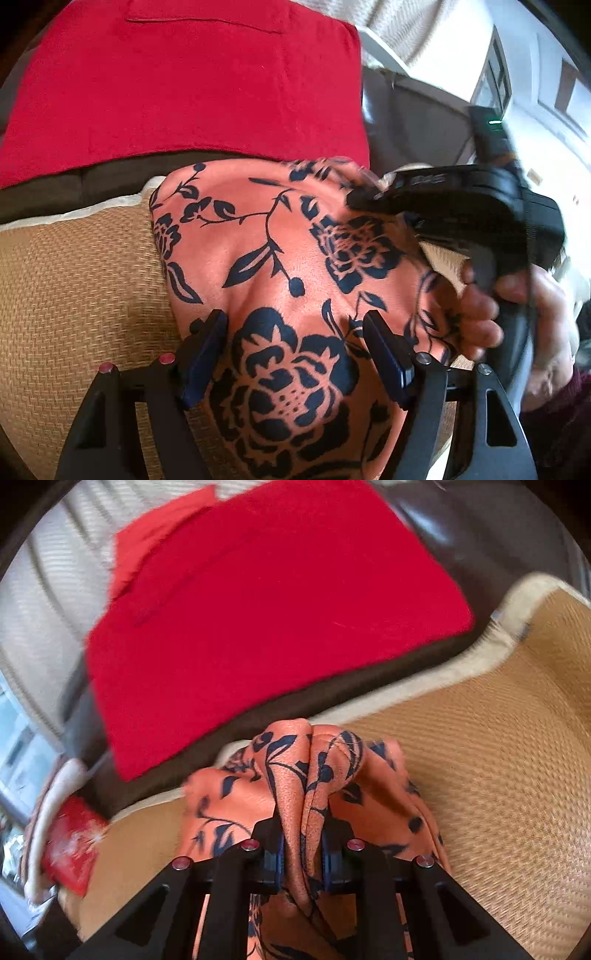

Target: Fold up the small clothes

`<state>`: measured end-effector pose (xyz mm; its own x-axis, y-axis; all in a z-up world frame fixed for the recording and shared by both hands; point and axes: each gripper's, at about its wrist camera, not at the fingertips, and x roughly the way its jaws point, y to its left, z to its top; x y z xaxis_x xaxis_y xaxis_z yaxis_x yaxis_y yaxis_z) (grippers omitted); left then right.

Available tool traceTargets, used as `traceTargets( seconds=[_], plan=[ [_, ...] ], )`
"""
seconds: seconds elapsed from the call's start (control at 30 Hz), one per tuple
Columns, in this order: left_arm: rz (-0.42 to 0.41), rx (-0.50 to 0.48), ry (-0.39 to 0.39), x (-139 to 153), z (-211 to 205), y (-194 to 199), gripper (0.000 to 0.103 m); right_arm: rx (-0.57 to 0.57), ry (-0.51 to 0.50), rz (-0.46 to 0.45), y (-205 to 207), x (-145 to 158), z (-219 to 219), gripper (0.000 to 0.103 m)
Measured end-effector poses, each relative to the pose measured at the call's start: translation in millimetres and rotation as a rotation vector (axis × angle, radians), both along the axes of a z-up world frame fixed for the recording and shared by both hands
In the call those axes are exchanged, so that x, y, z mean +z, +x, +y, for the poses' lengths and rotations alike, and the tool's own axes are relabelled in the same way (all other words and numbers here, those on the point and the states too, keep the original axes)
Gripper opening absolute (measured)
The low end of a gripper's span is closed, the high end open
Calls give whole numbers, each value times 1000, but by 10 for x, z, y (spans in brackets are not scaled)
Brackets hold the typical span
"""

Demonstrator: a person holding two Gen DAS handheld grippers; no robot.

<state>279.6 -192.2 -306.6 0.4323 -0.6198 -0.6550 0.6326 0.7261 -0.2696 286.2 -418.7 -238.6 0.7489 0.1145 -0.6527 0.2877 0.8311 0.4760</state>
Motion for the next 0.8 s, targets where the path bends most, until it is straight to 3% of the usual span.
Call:
traceTargets(
  seconds=[0.07,0.17,0.37,0.47,0.57,0.63,0.7,0.8],
  plan=[
    [1,0,20,-9,27,31,75,27,106,91,137,-320,-118,17],
    [9,24,-6,50,209,77,76,-6,225,100,121,-442,-281,23],
    [-22,86,1,81,543,100,76,-59,193,8,-139,-136,-377,25],
    [-42,86,59,69,558,51,76,-28,172,-28,-308,-36,-383,25],
    [-72,76,144,-14,386,21,77,18,79,-47,-287,54,-205,25],
    [-89,79,161,-39,323,18,77,48,59,5,-156,-43,-138,24],
    [-87,76,163,-57,308,35,77,53,80,129,35,-297,-131,23],
    [-87,76,173,-71,307,62,81,37,112,145,103,-355,-207,23]
  ],
)
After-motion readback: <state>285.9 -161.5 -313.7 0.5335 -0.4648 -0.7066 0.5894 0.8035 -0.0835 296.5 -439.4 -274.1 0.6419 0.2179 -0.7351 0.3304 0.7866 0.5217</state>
